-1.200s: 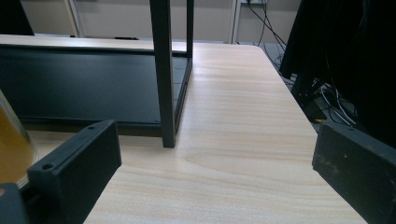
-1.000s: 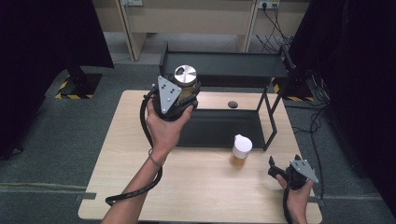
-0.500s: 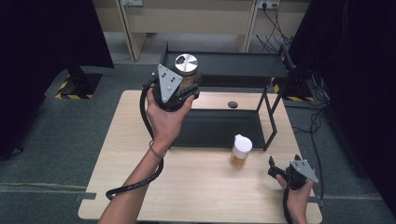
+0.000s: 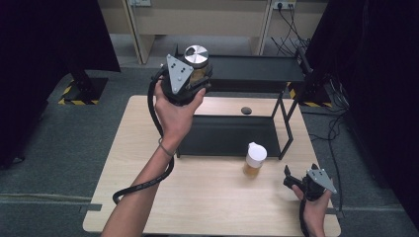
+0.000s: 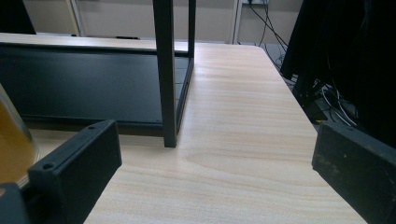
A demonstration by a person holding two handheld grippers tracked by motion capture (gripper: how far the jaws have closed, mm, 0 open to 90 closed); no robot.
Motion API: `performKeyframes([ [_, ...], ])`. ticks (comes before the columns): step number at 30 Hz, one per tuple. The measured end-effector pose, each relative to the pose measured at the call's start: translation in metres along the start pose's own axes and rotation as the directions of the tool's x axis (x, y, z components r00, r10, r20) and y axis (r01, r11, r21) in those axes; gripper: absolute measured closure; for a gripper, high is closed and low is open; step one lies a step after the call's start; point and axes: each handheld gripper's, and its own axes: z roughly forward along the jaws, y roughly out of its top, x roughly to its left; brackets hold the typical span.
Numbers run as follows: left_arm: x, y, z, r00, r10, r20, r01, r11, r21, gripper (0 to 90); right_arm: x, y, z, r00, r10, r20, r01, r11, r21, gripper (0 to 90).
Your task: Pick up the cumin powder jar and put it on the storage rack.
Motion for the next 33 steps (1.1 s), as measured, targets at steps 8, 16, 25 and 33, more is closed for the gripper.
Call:
performKeyframes([
  [8,0.000,0.006,0.015,0.9999,0.002,-0.013,-0.002,0.9998,0.018,31.0,0.000,0.000,0.000,1.0000,-0.004,-0.002,0.004,1.000,-0.001,1.6],
  [16,0.004,0.011,0.033,0.9997,-0.005,-0.022,0.006,0.9989,0.047,31.0,-0.001,0.000,0.000,1.0000,-0.002,-0.003,0.002,1.000,-0.001,1.6],
  [25,0.003,0.022,0.055,0.9992,0.014,-0.037,-0.011,0.9970,0.077,31.0,-0.001,0.000,0.000,1.0000,0.002,-0.006,-0.002,1.000,0.000,1.7],
  [33,0.003,0.027,0.066,0.9984,0.014,-0.055,-0.008,0.9947,0.102,31.0,-0.002,0.000,0.000,1.0000,-0.002,-0.009,0.002,1.000,-0.001,1.7],
])
